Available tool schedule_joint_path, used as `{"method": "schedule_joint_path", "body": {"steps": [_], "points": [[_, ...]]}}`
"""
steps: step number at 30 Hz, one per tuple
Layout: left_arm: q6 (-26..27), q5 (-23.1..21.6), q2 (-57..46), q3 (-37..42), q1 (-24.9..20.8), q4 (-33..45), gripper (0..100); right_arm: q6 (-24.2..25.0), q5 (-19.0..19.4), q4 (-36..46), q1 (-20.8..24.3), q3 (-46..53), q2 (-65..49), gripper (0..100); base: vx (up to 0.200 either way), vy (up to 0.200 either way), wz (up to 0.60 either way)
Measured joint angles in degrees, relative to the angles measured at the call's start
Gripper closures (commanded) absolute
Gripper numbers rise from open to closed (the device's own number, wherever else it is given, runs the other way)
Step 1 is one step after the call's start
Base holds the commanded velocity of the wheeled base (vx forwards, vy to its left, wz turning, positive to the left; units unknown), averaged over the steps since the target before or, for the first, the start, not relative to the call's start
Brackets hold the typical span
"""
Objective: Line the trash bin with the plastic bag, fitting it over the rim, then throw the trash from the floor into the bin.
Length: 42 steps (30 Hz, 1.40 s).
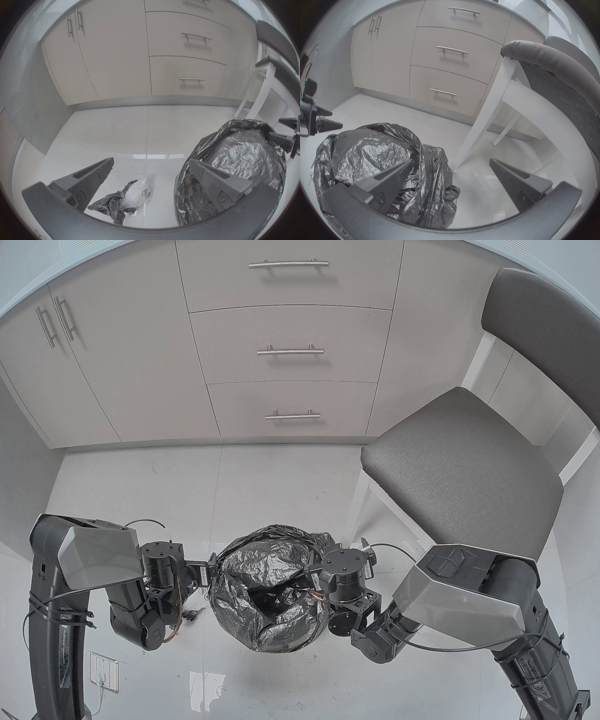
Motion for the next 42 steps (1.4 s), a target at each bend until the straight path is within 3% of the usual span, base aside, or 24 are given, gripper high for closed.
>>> {"method": "schedule_joint_path", "body": {"steps": [14, 42], "points": [[-0.15, -0.07, -0.57, 3.04, -3.61, -1.83, 0, 0.13, -0.48, -2.32, -1.80, 2.54, 0.33, 0, 0.000, 0.000, 0.00], [0.29, -0.13, 2.93, 2.69, -3.77, -1.74, 0, -0.05, -0.39, -2.86, -6.49, 1.76, 2.17, 0, 0.000, 0.000, 0.00]]}}
